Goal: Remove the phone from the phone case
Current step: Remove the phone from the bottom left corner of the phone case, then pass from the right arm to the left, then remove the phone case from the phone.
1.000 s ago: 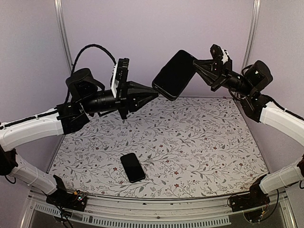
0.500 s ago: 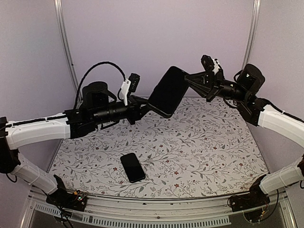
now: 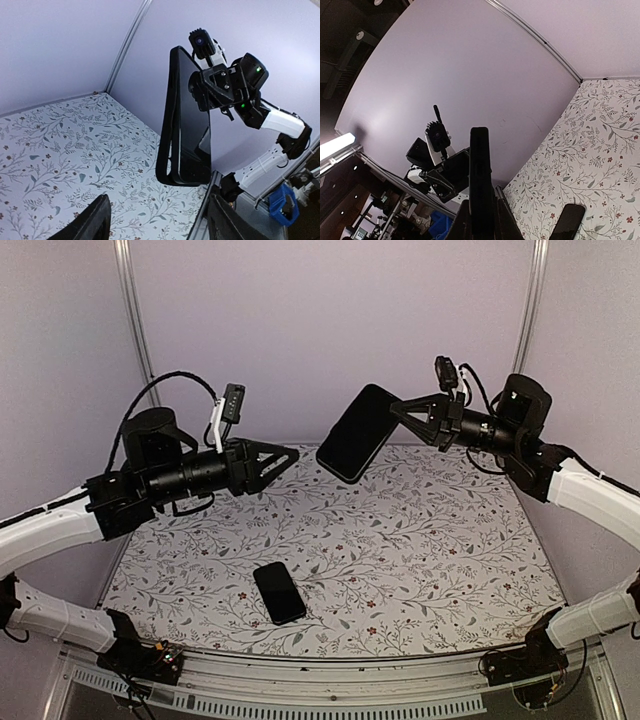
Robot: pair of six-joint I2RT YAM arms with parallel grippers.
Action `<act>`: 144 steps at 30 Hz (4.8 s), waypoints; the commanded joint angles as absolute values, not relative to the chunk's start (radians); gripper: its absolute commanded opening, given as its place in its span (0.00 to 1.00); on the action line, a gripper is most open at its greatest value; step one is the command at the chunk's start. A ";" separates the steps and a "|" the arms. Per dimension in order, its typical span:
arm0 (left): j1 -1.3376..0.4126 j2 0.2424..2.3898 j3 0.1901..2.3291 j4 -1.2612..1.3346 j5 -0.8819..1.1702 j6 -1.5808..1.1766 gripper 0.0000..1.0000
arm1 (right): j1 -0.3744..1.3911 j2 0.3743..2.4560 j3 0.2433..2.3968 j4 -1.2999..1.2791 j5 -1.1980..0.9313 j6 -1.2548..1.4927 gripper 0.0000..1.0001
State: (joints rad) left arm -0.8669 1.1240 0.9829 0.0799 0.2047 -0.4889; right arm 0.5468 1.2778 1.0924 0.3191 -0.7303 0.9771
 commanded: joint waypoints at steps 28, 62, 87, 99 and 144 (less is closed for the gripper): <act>-0.744 1.332 0.994 0.513 0.792 -1.018 0.68 | 0.538 1.242 1.134 0.397 -0.774 0.869 0.00; -0.786 1.373 1.001 0.554 0.784 -1.005 0.64 | 0.538 1.274 1.104 0.496 -0.829 0.951 0.00; -0.801 1.482 1.036 0.738 0.762 -1.051 0.40 | 0.573 1.314 1.087 0.528 -0.826 0.973 0.00; -0.805 1.545 1.078 0.738 0.729 -1.045 0.31 | 0.595 1.325 1.079 0.502 -0.800 0.938 0.00; -0.743 1.718 0.988 0.830 0.172 -1.779 0.00 | 0.665 1.527 0.790 0.725 -0.512 0.913 0.74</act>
State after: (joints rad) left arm -0.7368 1.7542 0.9974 0.7082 0.2893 -1.7119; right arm 0.6300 1.4628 0.7429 0.6407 -0.5610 0.8066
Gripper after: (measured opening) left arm 0.111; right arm 0.753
